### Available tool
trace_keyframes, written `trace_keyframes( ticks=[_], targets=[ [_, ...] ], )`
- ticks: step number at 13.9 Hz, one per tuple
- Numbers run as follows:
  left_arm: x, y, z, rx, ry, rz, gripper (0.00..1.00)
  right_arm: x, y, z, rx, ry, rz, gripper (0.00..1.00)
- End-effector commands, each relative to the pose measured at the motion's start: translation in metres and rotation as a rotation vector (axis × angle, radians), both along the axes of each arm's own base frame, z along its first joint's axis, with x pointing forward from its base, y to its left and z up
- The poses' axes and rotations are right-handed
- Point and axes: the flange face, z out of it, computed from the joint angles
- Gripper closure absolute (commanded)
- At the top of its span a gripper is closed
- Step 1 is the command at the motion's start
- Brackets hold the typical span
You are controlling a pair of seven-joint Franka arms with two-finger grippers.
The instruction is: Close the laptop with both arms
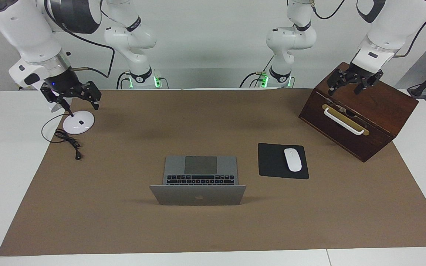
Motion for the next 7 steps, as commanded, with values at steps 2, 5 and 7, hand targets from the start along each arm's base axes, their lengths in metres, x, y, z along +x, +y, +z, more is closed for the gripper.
trace_keyframes(
  ticks=[2,5,7],
  targets=[
    [-0.0059,-0.0006,0.0019,-0.001,0.0,-0.013,0.0,-0.0033,-0.0013,0.0027,0.003,0.003,0.0,0.0],
    [-0.0088,0.0036,0.0091,-0.002,-0.021,-0.004,0.0,-0.0039,-0.0012,0.0034,0.003,0.003,0.0,0.0],
    [-0.0074,0.002,0.0091,-0.002,-0.029,-0.004,0.0,-0.0043,-0.002,0.0032,0.003,0.006,-0.001,0.0]
  ],
)
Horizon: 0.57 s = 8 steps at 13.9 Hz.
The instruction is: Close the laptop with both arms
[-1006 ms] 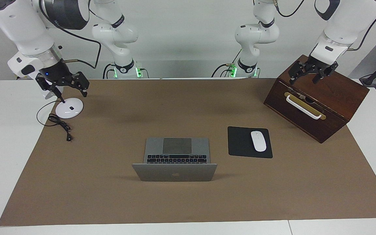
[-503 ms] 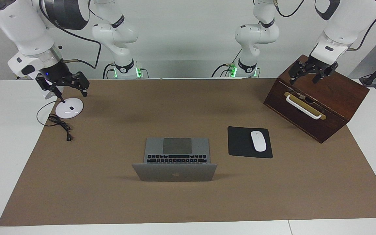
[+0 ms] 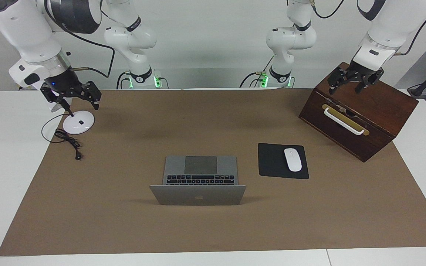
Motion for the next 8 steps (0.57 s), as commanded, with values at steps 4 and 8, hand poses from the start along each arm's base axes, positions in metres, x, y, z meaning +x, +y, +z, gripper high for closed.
trace_keyframes(
  ticks=[4,8],
  targets=[
    [-0.005,0.002,0.0,-0.001,-0.017,-0.008,0.83,-0.004,-0.002,0.003,0.003,0.007,-0.001,0.0],
    [-0.007,0.0,-0.01,-0.002,-0.032,-0.001,1.0,-0.003,-0.003,0.004,-0.005,-0.001,0.01,0.0]
  ],
)
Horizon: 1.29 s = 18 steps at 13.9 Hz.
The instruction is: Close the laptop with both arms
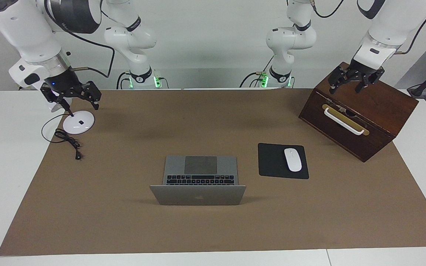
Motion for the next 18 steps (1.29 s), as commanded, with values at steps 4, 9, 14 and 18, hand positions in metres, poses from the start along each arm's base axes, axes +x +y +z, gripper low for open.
trace_keyframes(
  ticks=[4,9,14,18],
  targets=[
    [-0.002,-0.008,0.0,-0.088,-0.077,0.02,1.0,0.012,-0.005,0.009,-0.008,-0.108,0.041,0.07],
    [0.014,-0.05,-0.003,-0.105,-0.248,-0.057,1.0,0.027,-0.002,0.013,-0.033,-0.201,0.053,0.58],
    [0.001,-0.092,-0.044,-0.163,-0.327,-0.097,1.0,0.033,0.004,0.018,-0.047,-0.259,0.061,1.0],
    [-0.015,-0.156,-0.085,-0.217,-0.447,-0.106,1.0,0.044,0.01,0.023,-0.063,-0.348,0.077,1.0]
  ],
)
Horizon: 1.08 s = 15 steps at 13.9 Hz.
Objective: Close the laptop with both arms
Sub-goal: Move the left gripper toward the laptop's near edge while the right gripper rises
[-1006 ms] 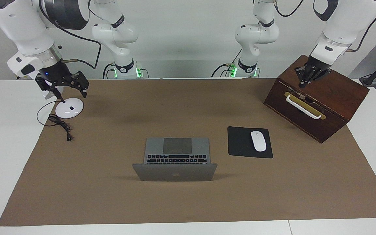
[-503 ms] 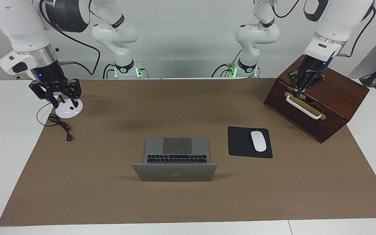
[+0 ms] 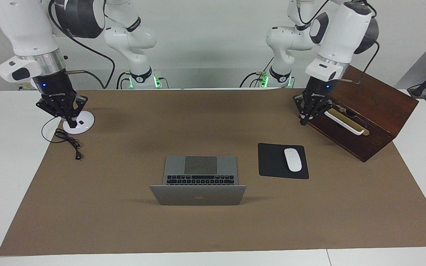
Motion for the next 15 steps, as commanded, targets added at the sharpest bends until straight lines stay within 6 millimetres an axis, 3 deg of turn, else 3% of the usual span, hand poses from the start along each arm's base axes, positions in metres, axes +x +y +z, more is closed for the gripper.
trace_keyframes(
  ticks=[1,7,9,13,15],
  targets=[
    [-0.024,-0.033,-0.026,-0.044,-0.067,-0.024,1.0,0.01,0.004,0.003,-0.032,-0.065,0.028,1.0],
    [-0.068,-0.112,-0.117,-0.073,-0.199,-0.174,1.0,0.021,0.054,0.011,0.017,-0.141,-0.021,1.0],
    [-0.08,-0.128,-0.141,-0.07,-0.229,-0.221,1.0,0.029,0.055,0.002,0.019,-0.148,-0.023,1.0],
    [-0.093,-0.15,-0.168,-0.055,-0.28,-0.314,1.0,0.039,0.08,-0.011,0.048,-0.163,-0.045,1.0],
    [-0.097,-0.16,-0.178,-0.043,-0.3,-0.363,1.0,0.042,0.082,-0.01,0.058,-0.188,-0.055,1.0]
  ],
)
